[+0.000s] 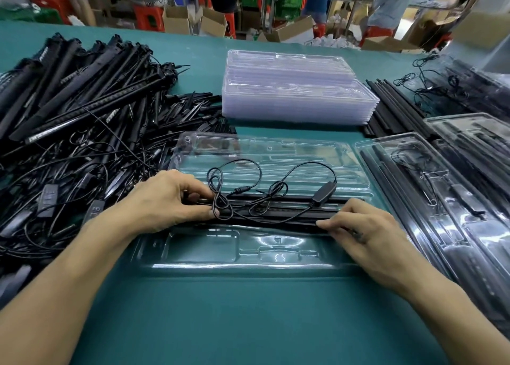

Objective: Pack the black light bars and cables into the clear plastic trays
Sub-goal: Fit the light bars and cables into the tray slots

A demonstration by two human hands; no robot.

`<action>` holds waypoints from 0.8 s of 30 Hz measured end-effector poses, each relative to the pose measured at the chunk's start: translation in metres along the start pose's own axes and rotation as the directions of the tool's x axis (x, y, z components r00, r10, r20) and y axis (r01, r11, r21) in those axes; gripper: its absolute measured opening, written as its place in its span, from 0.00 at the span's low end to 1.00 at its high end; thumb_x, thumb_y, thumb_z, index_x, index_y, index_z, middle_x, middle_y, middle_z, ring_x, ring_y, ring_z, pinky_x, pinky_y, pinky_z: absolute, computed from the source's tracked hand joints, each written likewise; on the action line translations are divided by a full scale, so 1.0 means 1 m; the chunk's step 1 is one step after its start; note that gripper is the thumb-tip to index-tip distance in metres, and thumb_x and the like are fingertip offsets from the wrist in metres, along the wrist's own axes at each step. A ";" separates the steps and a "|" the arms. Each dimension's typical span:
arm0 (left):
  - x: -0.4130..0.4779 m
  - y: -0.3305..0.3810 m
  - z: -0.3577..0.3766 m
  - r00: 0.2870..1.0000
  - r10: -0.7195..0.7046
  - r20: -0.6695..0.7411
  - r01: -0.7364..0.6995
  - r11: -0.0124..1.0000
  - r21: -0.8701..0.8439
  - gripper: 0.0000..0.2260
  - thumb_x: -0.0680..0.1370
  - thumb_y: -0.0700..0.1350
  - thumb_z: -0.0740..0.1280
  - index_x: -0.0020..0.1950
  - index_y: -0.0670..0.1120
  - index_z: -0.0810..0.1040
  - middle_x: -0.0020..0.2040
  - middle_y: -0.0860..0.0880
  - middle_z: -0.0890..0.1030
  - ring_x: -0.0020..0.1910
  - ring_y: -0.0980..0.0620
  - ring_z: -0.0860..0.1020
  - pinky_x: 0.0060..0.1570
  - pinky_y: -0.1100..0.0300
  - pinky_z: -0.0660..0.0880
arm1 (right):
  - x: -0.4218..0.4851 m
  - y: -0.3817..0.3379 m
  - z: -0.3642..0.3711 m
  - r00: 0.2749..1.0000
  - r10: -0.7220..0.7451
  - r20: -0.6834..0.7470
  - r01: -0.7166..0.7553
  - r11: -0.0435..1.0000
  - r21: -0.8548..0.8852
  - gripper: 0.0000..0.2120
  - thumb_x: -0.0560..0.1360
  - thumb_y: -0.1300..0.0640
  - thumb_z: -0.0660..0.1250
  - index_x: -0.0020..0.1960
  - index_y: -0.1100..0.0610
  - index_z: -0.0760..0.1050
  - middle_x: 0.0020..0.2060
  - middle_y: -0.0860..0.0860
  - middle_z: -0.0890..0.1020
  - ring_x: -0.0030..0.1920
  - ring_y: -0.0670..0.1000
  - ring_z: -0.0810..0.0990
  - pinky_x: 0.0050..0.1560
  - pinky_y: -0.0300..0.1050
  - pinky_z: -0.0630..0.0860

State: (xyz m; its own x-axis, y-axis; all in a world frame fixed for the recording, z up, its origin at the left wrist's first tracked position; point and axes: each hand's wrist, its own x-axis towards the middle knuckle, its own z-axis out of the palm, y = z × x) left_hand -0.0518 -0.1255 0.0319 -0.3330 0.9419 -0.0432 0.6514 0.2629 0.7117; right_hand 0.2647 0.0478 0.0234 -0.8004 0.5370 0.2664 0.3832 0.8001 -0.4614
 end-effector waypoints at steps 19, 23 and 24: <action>0.005 0.001 -0.001 0.990 0.022 -0.137 -0.051 0.976 -0.212 0.08 0.74 0.52 0.71 0.41 0.48 0.83 0.28 0.54 0.76 0.27 0.59 0.69 0.28 0.69 0.66 | -0.003 0.009 0.003 1.000 0.026 -0.014 -0.023 0.986 0.163 0.12 0.72 0.59 0.74 0.47 0.41 0.83 0.41 0.41 0.79 0.43 0.45 0.80 0.43 0.39 0.74; 0.007 0.004 -0.003 0.970 -0.056 -0.235 -0.013 0.959 -0.285 0.07 0.76 0.47 0.72 0.40 0.45 0.84 0.27 0.54 0.75 0.25 0.60 0.69 0.25 0.70 0.66 | -0.001 0.008 0.001 0.999 -0.018 0.032 0.015 0.995 0.094 0.11 0.73 0.58 0.73 0.50 0.43 0.83 0.43 0.39 0.78 0.42 0.43 0.79 0.42 0.44 0.75; 0.007 0.005 -0.004 0.963 -0.075 -0.259 -0.009 0.951 -0.310 0.08 0.76 0.47 0.72 0.39 0.46 0.84 0.26 0.54 0.75 0.24 0.60 0.69 0.24 0.70 0.66 | 0.000 0.008 -0.001 0.998 -0.031 0.055 0.026 0.996 0.091 0.11 0.74 0.58 0.72 0.50 0.43 0.83 0.43 0.39 0.78 0.42 0.43 0.79 0.42 0.44 0.75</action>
State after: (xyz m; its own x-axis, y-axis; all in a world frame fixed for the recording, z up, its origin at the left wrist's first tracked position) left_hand -0.0536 -0.1183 0.0385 -0.5463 0.8331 0.0865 0.4114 0.1769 0.8941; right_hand 0.2679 0.0548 0.0202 -0.8359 0.4967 0.2337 0.3191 0.7861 -0.5294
